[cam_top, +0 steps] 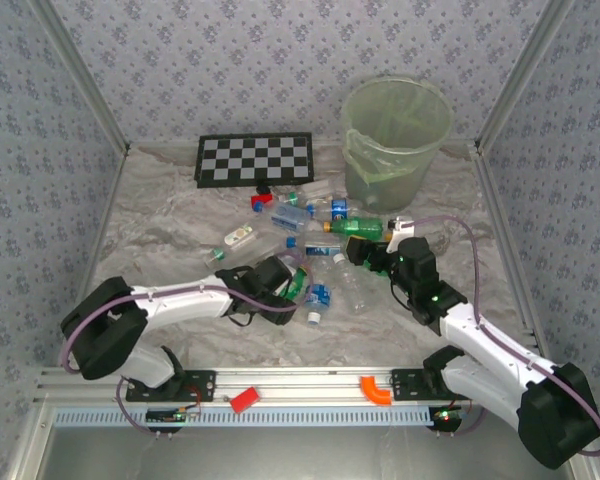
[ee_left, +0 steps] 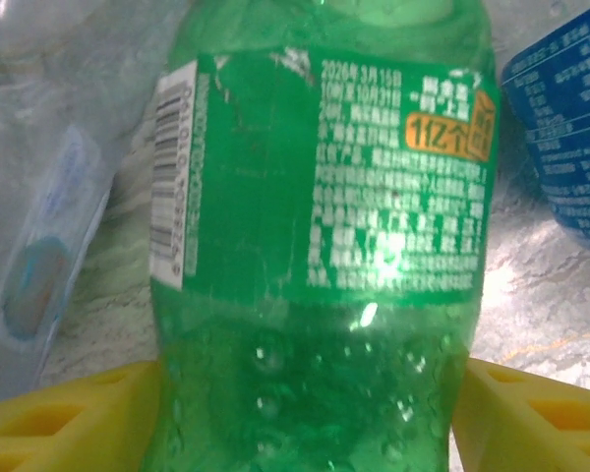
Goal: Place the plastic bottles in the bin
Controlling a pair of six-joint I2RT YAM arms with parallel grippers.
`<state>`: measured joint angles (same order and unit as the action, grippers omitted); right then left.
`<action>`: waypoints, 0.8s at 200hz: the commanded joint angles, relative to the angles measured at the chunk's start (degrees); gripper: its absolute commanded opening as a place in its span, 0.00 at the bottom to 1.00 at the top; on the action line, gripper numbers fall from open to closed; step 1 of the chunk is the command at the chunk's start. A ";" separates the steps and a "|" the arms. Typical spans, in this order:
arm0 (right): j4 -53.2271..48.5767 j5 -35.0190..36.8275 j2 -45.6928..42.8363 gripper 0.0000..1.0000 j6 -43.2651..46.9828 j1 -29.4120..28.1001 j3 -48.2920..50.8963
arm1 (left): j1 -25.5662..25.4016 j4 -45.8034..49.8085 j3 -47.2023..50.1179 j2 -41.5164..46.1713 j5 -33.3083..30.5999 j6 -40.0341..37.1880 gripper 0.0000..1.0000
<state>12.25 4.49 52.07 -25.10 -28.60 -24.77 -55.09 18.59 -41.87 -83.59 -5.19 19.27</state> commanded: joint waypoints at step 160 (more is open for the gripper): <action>11.14 -20.08 1.17 0.87 -9.30 -0.56 -2.29 | -1.95 -7.06 5.32 26.03 -6.58 4.28 0.49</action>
<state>19.25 -5.45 52.07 -30.61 -27.83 -23.51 -56.69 17.37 -37.41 -61.34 -9.78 22.98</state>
